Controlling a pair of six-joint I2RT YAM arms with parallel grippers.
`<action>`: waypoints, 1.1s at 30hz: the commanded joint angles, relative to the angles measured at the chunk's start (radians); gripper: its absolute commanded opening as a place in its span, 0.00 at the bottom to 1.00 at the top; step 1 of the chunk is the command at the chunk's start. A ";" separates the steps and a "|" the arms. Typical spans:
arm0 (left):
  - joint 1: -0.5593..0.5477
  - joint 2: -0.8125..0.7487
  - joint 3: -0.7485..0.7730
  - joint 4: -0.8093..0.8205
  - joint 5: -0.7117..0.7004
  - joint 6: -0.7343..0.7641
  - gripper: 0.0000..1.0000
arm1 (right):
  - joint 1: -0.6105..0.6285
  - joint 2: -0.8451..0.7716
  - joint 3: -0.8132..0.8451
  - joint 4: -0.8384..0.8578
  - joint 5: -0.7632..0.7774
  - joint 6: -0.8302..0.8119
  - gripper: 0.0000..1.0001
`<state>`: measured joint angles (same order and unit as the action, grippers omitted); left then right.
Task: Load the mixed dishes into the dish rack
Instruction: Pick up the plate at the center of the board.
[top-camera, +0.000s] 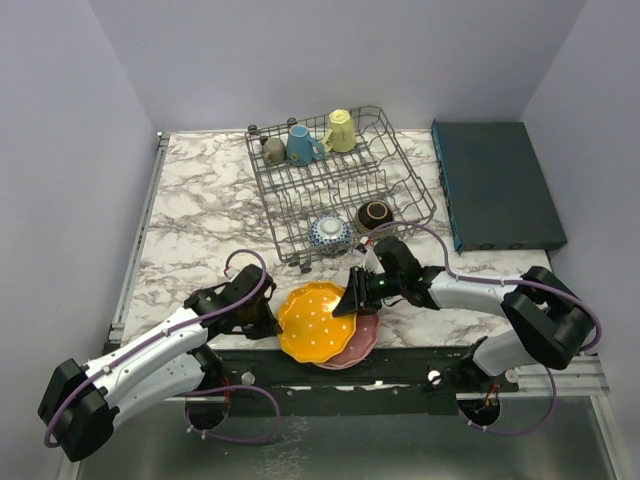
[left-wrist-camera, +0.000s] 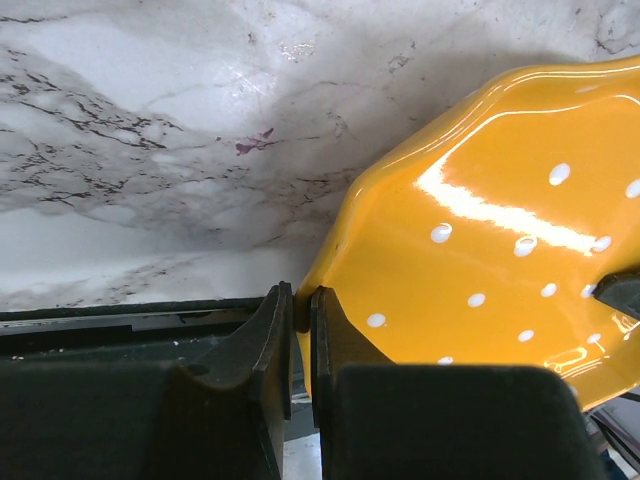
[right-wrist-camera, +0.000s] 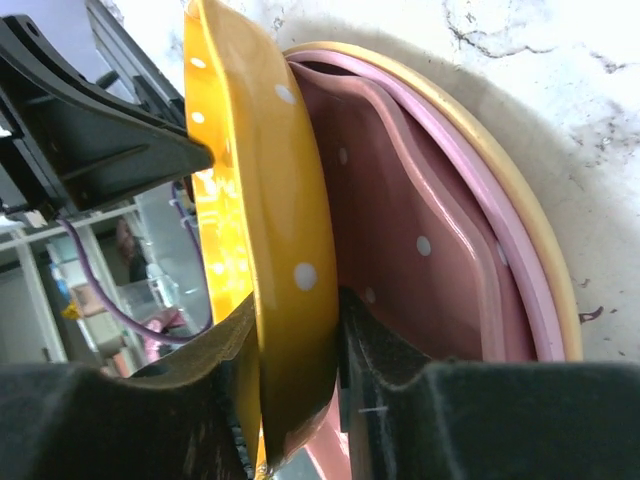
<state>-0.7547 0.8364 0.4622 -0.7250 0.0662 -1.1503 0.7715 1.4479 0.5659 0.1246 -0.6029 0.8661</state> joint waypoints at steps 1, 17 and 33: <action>-0.004 0.002 -0.001 0.117 0.026 -0.025 0.00 | 0.017 0.021 -0.002 0.131 -0.104 0.044 0.27; -0.003 -0.027 0.075 0.109 -0.025 0.004 0.12 | 0.017 -0.084 0.048 0.037 -0.006 0.018 0.00; -0.003 -0.067 0.207 0.041 -0.120 0.095 0.43 | 0.010 -0.255 0.172 -0.220 0.175 -0.070 0.00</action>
<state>-0.7540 0.7898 0.6006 -0.7387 -0.0139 -1.0847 0.7727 1.2476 0.6567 -0.0582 -0.4805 0.8257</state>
